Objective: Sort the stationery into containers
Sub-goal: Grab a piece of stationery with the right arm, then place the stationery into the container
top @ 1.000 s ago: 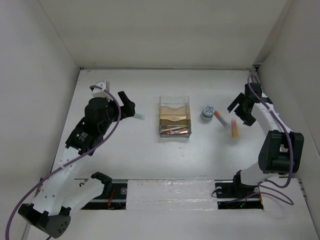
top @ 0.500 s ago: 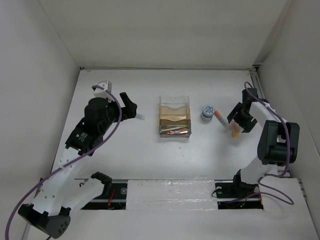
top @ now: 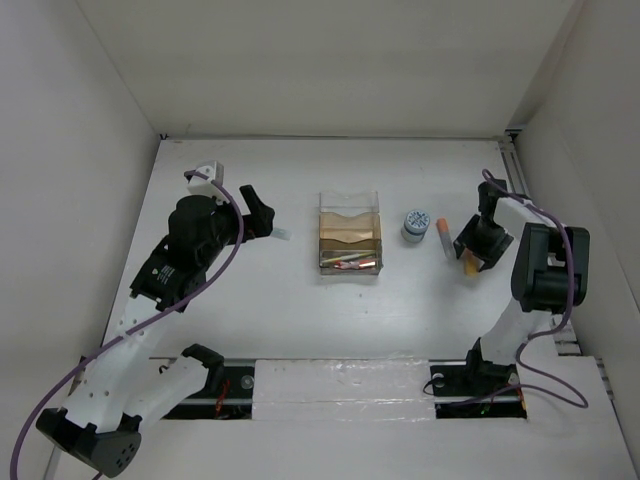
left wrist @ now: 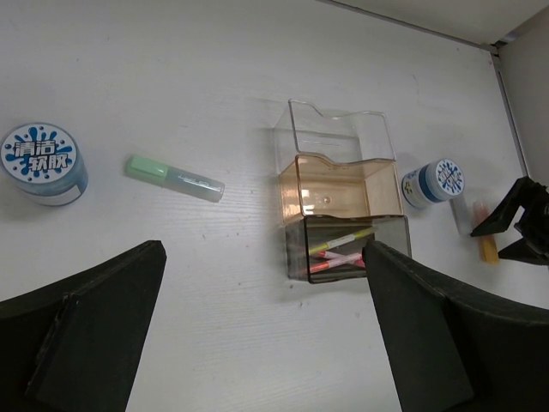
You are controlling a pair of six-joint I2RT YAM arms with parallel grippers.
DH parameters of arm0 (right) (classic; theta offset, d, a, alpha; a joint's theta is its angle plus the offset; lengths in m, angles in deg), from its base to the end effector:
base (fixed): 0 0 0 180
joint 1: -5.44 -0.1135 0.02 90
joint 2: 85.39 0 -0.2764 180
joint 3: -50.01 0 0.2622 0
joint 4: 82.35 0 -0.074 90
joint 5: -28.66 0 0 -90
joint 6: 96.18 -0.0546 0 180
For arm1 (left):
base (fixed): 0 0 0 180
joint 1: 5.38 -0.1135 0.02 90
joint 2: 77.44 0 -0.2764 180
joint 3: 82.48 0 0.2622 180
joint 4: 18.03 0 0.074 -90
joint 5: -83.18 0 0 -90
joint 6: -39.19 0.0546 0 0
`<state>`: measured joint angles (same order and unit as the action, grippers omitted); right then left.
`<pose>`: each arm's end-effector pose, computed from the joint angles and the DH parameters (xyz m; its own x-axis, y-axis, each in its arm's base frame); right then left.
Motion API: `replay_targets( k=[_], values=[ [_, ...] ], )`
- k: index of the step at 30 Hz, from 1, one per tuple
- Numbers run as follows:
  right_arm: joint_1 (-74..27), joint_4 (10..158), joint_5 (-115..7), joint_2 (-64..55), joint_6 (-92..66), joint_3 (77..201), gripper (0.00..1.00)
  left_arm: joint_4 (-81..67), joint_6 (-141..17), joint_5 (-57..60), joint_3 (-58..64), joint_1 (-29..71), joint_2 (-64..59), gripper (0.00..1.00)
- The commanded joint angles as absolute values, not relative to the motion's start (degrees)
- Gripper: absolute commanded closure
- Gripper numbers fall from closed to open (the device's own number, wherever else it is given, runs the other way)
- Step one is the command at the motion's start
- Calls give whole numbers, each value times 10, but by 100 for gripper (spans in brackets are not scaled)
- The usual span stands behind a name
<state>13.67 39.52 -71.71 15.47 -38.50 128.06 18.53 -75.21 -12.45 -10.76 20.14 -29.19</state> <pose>0.3290 -0.0575 0.1572 -0.7357 0.6378 -0.2281 0.6652 0.7437 -0.0660 0.1841 -0.0820 0.3951 -0.3276 -0.2991 -0.8962 0.2275 0.8957 -0.3821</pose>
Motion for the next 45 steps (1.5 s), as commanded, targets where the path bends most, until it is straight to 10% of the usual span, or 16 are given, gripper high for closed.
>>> replay_targets(
  k=[1,8,17,34,45],
  values=[
    [141,376,-729,173,-382,1304,29,162,-740,-115,-113,201,-301,1],
    [141,376,-741,192,-382,1304,50,162,-740,-109,-113,201,-301,1],
    [141,381,-739,186,-376,1315,100,162,-740,-102,-113,201,-306,1],
    [64,351,-770,23,-464,1466,100,162,-757,-175,-113,201,-301,1],
    [-241,582,-808,-78,-796,1398,100,160,-767,-237,-120,201,-322,1]
  ],
)
